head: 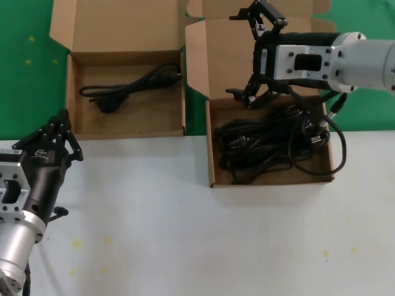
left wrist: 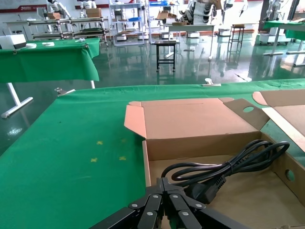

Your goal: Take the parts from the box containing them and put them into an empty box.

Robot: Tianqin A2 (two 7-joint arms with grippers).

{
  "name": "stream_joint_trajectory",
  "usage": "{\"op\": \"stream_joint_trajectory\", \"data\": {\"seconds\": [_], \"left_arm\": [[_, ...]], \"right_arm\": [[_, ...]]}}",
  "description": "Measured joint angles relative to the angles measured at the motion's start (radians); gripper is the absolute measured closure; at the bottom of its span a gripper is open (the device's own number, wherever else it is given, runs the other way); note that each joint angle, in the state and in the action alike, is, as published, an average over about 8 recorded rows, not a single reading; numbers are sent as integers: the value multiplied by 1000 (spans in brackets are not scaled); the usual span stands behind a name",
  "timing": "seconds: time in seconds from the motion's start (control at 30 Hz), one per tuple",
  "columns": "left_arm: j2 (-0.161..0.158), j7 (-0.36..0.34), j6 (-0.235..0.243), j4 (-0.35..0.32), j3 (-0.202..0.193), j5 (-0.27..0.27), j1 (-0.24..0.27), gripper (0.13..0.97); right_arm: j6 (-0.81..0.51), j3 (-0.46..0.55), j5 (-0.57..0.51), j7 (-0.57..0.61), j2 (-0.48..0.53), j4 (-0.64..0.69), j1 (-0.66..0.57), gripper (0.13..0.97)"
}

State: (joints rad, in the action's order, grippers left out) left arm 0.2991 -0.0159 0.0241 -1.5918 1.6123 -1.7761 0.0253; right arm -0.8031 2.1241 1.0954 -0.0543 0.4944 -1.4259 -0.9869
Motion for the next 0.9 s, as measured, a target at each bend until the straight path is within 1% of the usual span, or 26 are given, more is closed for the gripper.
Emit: {"op": "stream_joint_trajectory", "data": {"seconds": [0.07, 0.2, 0.37, 0.47, 0.6, 0.87, 0.9], "left_arm": [[0, 0, 0, 0, 0, 0, 0, 940], [0, 1, -1, 0, 0, -1, -1, 932], [0, 2, -2, -1, -1, -2, -3, 878], [0, 2, -3, -1, -2, -3, -4, 846], [0, 3, -5, -2, -2, -5, -5, 846], [0, 5, -7, -2, -4, -7, -8, 696], [0, 5, -7, -3, -4, -7, -8, 696]], "right_arm": [[7, -5, 6, 0, -1, -2, 9, 212], [32, -22, 29, 2, -7, -7, 40, 185], [78, -52, 69, 5, -19, -17, 96, 140], [109, -72, 96, 7, -26, -24, 135, 137], [152, -100, 133, 10, -37, -33, 187, 132], [238, -156, 209, 16, -57, -52, 293, 129], [248, -163, 218, 17, -60, -54, 306, 129]]}}
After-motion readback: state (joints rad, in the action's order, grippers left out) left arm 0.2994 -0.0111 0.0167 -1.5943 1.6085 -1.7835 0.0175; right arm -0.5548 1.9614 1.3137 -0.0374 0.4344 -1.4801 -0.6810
